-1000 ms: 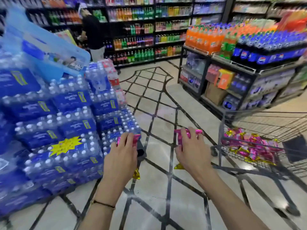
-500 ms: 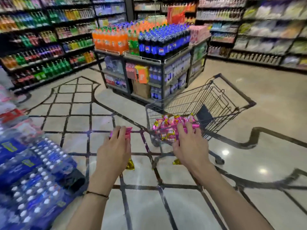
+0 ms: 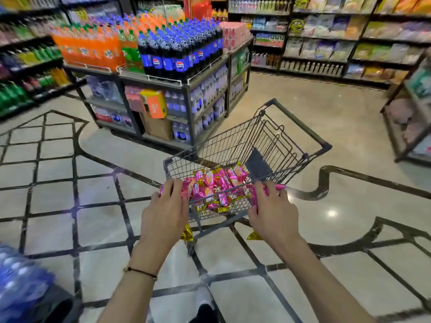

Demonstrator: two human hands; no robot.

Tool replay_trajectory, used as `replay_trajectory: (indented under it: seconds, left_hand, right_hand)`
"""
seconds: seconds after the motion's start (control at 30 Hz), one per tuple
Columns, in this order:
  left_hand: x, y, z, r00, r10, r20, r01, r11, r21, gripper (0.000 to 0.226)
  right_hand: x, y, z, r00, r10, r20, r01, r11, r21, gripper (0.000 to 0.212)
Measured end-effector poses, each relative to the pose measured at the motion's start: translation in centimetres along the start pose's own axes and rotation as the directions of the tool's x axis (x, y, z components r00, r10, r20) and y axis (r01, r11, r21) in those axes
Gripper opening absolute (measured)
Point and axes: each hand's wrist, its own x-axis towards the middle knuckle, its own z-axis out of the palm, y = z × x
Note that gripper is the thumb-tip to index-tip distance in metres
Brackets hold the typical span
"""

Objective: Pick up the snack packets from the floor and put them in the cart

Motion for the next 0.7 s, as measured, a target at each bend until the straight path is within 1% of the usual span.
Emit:
replay_trajectory:
  seconds: [0.13, 0.23, 0.3, 0.4, 0.57, 0.7]
  left_hand:
    - [7.0, -1.3, 2.5, 1.000, 0.011, 0.023, -0.010, 0.999, -0.044, 0.036]
    - [12.2, -2.8, 3.6, 0.999, 0.033, 0.041, -0.029, 0.996, -0.081, 0.037]
    - [15.8, -3.5, 4.4, 0.998, 0.049, 0.038, -0.046, 0.996, -0.078, 0.037]
    - [20.4, -3.7, 6.0, 0.997, 0.031, 0.066, -0.025, 0.996, -0.082, 0.038]
    - [26.0, -3.5, 10.7, 0.988, 0.044, 0.150, -0.032, 0.996, -0.085, 0.042]
    - [30.3, -2.4, 15.1, 0.975, -0.001, 0.222, 0.033, 0.989, -0.141, 0.040]
  right_hand:
    - [6.7, -1.6, 1.5, 0.998, 0.018, 0.052, -0.016, 0.999, -0.040, 0.055]
    - [11.8, -3.1, 1.7, 0.998, 0.033, 0.055, -0.031, 0.999, -0.031, 0.055]
    - [14.9, -3.7, 1.9, 0.997, 0.050, 0.064, -0.048, 0.998, -0.038, 0.057]
    - [18.9, -3.7, 2.8, 0.992, 0.067, 0.107, -0.062, 0.997, -0.047, 0.059]
    - [25.7, -2.8, 5.6, 0.982, 0.057, 0.181, -0.050, 0.998, -0.041, 0.057]
    - [32.1, -1.5, 8.9, 0.965, 0.015, 0.263, -0.003, 0.999, -0.048, 0.061]
